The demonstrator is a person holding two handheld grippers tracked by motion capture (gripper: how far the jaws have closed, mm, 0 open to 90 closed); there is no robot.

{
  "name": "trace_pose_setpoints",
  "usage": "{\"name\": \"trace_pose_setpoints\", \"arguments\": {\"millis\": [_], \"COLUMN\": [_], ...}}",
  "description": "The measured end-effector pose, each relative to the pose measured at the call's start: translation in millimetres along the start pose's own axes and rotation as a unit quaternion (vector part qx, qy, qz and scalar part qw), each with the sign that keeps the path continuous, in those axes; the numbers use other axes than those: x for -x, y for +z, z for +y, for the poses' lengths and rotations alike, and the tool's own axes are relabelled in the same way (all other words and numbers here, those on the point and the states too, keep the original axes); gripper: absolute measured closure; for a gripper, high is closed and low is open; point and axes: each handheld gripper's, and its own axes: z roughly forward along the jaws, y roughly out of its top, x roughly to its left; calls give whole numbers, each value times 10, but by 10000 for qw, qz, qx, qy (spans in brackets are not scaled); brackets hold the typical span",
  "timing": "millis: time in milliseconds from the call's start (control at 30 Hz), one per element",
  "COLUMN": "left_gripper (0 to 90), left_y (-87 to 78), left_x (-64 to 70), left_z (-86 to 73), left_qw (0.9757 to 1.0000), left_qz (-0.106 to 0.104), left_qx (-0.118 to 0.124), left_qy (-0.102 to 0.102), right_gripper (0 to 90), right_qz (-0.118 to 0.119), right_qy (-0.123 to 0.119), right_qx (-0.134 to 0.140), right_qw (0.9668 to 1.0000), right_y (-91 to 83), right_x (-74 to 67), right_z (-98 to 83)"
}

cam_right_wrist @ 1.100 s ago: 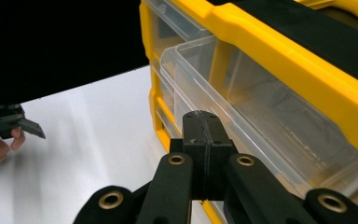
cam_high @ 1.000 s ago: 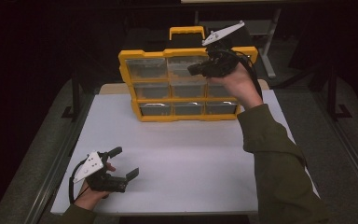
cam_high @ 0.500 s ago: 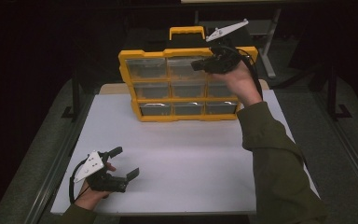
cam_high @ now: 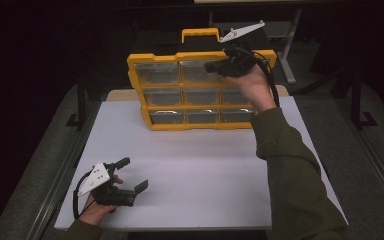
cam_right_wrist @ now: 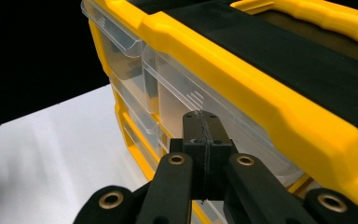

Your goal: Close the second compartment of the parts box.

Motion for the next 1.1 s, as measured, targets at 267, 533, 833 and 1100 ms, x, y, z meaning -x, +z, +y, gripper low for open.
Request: {"name": "trace_pose_setpoints", "arguments": {"millis": [267, 533, 833, 1100], "left_gripper": [0, 0, 0, 0], "left_y": [-10, -13, -13, -7], "left_x": [1, 0, 12, 15], "left_z": [1, 3, 2, 1], "left_qw": [10000, 10000, 10000, 10000], "left_qz": [12, 24, 19, 17], "left_qx": [-24, -51, -50, -37], "left_qy": [9, 30, -16, -17], "right_gripper": [895, 788, 550, 299], "right_qz": [101, 211, 176, 136], "right_qy": [-64, -146, -148, -34], "right_qx": [52, 81, 148, 273], "right_qw": [9999, 9996, 9996, 9995], "right_y": [-42, -106, -150, -203], "right_x": [-71, -152, -179, -159], "right_z": [-64, -169, -305, -477]}}
